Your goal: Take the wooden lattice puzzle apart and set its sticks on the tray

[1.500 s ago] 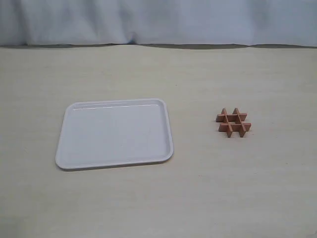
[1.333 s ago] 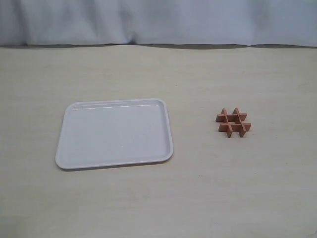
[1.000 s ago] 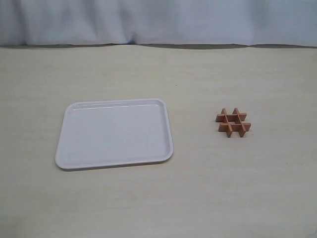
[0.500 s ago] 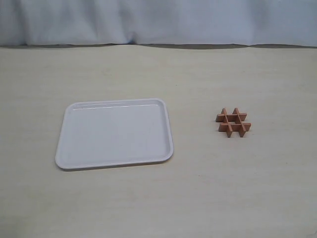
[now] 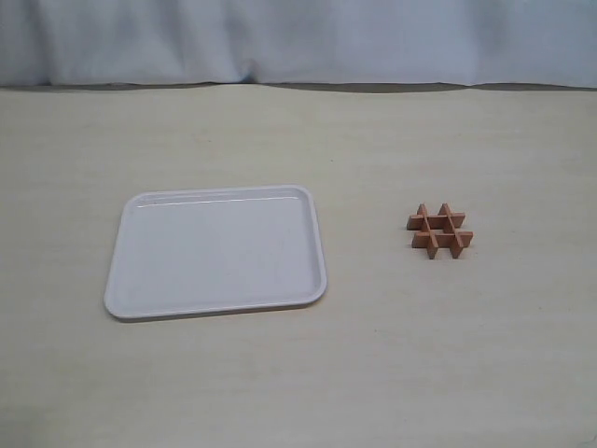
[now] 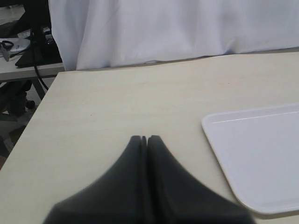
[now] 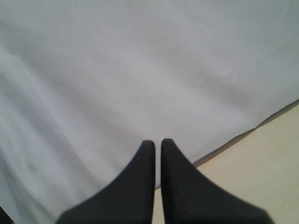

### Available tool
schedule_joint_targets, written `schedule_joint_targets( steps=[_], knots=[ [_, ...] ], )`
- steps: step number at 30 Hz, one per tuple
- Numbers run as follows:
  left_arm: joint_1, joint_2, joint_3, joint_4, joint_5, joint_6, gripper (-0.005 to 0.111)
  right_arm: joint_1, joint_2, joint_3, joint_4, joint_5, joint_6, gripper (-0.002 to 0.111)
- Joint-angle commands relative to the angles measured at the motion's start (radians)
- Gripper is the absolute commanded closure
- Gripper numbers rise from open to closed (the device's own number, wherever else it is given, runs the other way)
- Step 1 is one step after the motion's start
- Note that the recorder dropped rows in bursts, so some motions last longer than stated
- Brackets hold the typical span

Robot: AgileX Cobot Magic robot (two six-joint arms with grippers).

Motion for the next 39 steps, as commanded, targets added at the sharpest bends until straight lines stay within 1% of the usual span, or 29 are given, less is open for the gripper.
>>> schedule_joint_targets(
  steps=[1, 5, 11, 15, 16, 18, 25, 29, 31, 32, 34, 35, 36, 38, 39],
  knots=[
    [-0.002, -0.002, 0.002, -0.004, -0.010, 0.001, 0.107, -0.005, 0.016, -0.047, 0.000, 0.009, -0.004, 0.104],
    [-0.002, -0.002, 0.002, -0.004, -0.010, 0.001, 0.107, -0.005, 0.167, -0.154, 0.000, 0.023, -0.056, 0.104],
    [-0.002, -0.002, 0.002, -0.004, -0.010, 0.001, 0.107, -0.005, 0.482, -0.291, 0.000, 0.044, -0.195, 0.104],
    [-0.002, -0.002, 0.002, -0.004, -0.010, 0.001, 0.107, -0.005, 0.708, -0.417, 0.000, 0.108, -0.331, 0.104],
    [-0.002, -0.002, 0.002, -0.004, -0.010, 0.001, 0.107, -0.005, 0.827, -0.478, 0.000, 0.154, -0.396, 0.104],
    [-0.002, -0.002, 0.002, -0.004, -0.010, 0.001, 0.107, -0.005, 0.940, -0.545, 0.000, 0.227, -0.414, 0.104],
    [-0.002, -0.002, 0.002, -0.004, -0.010, 0.001, 0.107, -0.005, 1.248, -0.738, 0.000, 0.479, -0.447, 0.104],
    [-0.002, -0.002, 0.002, -0.004, -0.010, 0.001, 0.107, -0.005, 1.398, -0.843, -0.012, 0.643, -0.507, 0.104],
    [-0.002, -0.002, 0.002, -0.004, -0.010, 0.001, 0.107, -0.005, 1.454, -0.898, -0.090, 0.704, -0.504, 0.104],
    [-0.002, -0.002, 0.002, -0.004, -0.010, 0.001, 0.107, -0.005, 1.489, -0.924, -0.169, 0.743, -0.473, 0.104],
    [-0.002, -0.002, 0.002, -0.004, -0.010, 0.001, 0.107, -0.005, 1.530, -0.969, -0.312, 0.783, -0.334, 0.104],
    [-0.002, -0.002, 0.002, -0.004, -0.010, 0.001, 0.107, -0.005, 1.561, -0.999, -0.434, 0.817, -0.210, 0.104],
    [-0.002, -0.002, 0.002, -0.004, -0.010, 0.001, 0.107, -0.005, 1.580, -1.018, -0.515, 0.841, -0.129, 0.104],
    [-0.002, -0.002, 0.002, -0.004, -0.010, 0.001, 0.107, -0.005, 1.624, -1.056, -0.688, 0.896, 0.020, 0.104],
    [-0.002, -0.002, 0.002, -0.004, -0.010, 0.001, 0.107, -0.005, 1.643, -1.065, -0.736, 0.911, 0.053, 0.104]
  ],
)
